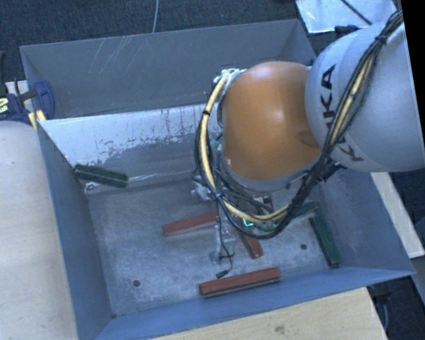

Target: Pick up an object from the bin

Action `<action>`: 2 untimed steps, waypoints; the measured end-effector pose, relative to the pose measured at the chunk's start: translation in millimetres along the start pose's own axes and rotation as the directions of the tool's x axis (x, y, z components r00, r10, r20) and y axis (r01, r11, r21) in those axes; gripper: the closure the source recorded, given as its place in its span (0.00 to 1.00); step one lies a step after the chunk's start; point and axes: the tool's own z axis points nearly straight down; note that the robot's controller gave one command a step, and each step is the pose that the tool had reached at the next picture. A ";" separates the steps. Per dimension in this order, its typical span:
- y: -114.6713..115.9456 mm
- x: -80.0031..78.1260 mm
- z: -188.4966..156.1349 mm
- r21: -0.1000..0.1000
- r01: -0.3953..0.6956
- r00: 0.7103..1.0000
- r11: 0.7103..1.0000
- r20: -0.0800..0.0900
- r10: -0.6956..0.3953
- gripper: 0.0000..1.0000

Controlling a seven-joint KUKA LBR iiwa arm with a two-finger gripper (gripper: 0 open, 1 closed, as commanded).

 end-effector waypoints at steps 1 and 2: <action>-0.2 -0.3 -0.4 0.000 -0.001 1.000 1.000 0.001 0.001 0.00; -19.4 -30.4 48.9 0.000 0.061 0.998 0.998 0.008 -0.061 0.00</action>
Offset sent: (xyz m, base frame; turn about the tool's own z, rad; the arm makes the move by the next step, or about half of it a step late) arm 0.0677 -0.0484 -0.1267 -0.1396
